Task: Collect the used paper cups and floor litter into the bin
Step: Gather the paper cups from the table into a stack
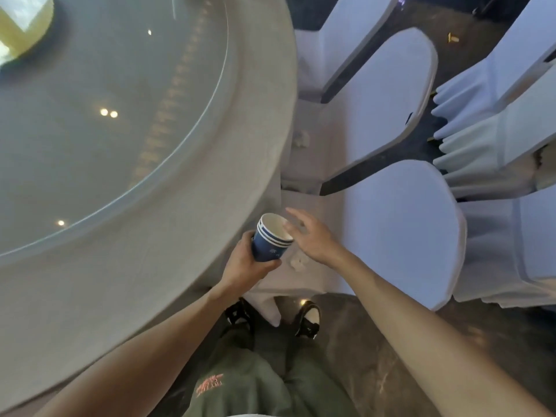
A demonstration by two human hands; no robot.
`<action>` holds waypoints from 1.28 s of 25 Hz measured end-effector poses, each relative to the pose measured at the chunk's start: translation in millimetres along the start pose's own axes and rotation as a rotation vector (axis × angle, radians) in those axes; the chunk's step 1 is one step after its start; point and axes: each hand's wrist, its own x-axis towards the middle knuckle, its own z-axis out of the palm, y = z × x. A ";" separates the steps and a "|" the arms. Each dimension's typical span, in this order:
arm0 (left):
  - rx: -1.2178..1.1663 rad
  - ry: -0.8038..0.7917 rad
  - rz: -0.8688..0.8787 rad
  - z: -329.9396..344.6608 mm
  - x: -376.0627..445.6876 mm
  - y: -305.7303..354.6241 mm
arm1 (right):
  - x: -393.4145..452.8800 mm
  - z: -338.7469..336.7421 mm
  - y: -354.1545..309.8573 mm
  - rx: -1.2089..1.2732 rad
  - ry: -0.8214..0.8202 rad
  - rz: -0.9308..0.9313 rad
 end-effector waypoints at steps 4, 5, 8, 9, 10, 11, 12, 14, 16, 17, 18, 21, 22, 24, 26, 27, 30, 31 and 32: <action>0.030 0.044 -0.062 25.2 17.4 -22.8 | 33.6 14.5 64.1 -0.170 0.078 0.099; 0.041 0.057 -0.070 34.7 24.4 -32.2 | 45.0 22.3 84.5 -0.246 0.053 0.131; 0.030 0.116 -0.090 60.2 47.7 -61.6 | 75.1 55.2 142.7 -0.464 -0.023 0.121; 0.023 0.126 -0.098 68.6 57.7 -73.6 | 83.2 68.0 159.4 -0.511 -0.052 0.111; 0.020 0.133 -0.102 75.9 67.7 -85.5 | 91.2 81.4 173.9 -0.549 -0.089 0.113; 0.023 0.140 -0.108 84.0 77.5 -97.8 | 99.9 97.7 189.6 -0.580 -0.129 0.120; 0.031 0.149 -0.119 91.4 85.5 -108.2 | 107.5 114.3 203.6 -0.613 -0.162 0.128; 0.051 0.170 -0.117 102.6 99.5 -127.3 | 121.1 146.0 226.8 -0.684 -0.210 0.143; 0.035 0.179 -0.097 111.1 108.8 -144.5 | 128.8 173.7 249.1 -0.683 -0.247 0.150; 0.022 0.173 -0.097 114.0 111.9 -150.7 | 130.2 183.9 259.3 -0.634 -0.269 0.172; 0.004 0.166 -0.101 115.9 112.1 -153.1 | 128.8 188.8 266.3 -0.580 -0.291 0.195; -0.012 0.131 -0.112 118.6 105.0 -155.0 | 119.8 195.9 277.7 -0.522 -0.290 0.202; -0.006 0.112 -0.115 117.0 102.2 -152.7 | 115.6 193.5 275.8 -0.524 -0.269 0.206; 0.019 0.081 -0.114 112.0 97.8 -144.9 | 109.5 179.9 264.9 -0.484 -0.219 0.249; 0.050 0.052 -0.139 105.0 89.7 -125.0 | 101.0 151.4 245.2 -0.399 -0.134 0.282; 0.062 0.032 -0.130 100.8 83.7 -107.6 | 93.6 130.2 231.9 -0.357 -0.067 0.264; 0.089 -0.007 -0.095 94.0 74.3 -72.1 | 82.9 74.6 189.4 -0.203 0.137 0.159; 0.102 -0.017 -0.070 91.0 69.5 -51.6 | 74.1 48.4 170.4 -0.145 0.216 0.140; 0.122 -0.025 -0.048 89.9 65.2 -34.3 | 64.1 24.9 151.6 -0.093 0.285 0.129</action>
